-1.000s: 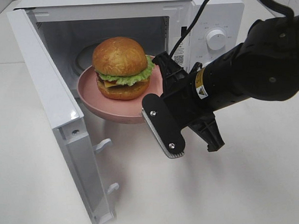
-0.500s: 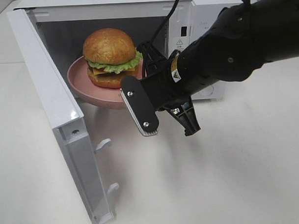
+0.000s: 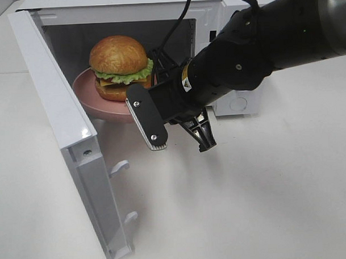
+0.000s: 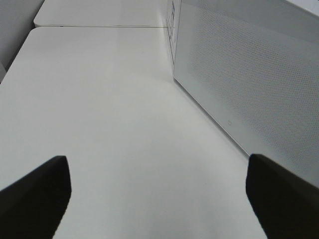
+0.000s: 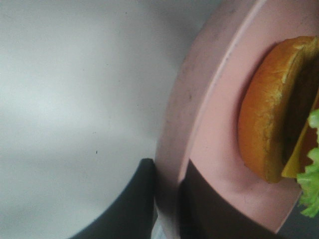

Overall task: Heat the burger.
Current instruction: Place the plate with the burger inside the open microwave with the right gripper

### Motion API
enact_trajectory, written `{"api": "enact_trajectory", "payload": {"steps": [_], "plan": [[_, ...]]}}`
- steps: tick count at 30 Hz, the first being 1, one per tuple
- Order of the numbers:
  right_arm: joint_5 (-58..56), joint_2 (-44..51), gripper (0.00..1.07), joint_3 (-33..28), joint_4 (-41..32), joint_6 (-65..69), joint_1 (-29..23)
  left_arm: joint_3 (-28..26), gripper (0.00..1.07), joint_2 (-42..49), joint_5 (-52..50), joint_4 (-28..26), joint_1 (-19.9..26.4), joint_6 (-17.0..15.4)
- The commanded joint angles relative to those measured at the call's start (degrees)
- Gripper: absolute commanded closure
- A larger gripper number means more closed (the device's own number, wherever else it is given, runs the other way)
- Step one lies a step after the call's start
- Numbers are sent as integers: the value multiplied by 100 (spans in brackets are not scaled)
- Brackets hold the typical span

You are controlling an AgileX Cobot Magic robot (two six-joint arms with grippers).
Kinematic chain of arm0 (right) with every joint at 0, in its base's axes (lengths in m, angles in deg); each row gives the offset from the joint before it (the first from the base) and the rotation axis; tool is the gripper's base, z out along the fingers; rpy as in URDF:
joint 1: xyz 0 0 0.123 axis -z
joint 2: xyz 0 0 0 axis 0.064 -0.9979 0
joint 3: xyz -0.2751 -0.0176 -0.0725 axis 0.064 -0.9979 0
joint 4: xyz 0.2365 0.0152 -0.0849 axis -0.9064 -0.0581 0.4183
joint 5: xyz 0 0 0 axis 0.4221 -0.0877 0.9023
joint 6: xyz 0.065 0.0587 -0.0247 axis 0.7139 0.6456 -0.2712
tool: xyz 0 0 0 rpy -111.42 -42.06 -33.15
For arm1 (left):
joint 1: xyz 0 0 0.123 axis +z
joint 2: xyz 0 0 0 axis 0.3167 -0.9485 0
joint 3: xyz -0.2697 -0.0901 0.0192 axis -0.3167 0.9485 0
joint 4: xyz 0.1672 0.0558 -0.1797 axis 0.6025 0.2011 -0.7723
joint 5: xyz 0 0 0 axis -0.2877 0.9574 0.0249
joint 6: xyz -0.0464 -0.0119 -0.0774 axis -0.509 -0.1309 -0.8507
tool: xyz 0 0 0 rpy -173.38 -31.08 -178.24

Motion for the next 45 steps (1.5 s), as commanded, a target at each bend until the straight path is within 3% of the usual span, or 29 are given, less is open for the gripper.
{"api": "enact_trajectory", "payload": {"steps": [1,21,36,45], "plan": [[418,-109,99,241,46,46,34,11,19,149,-52,0,0,-6],[378,-659,98,888,29,229,361,11,19,149,-52,0,0,-6],[-138,-1507,97,2074,46,665,378,11,19,149,-52,0,0,-6],[-264,-1788,96,2487,46,928,476,11,19,149,-52,0,0,-6]]}}
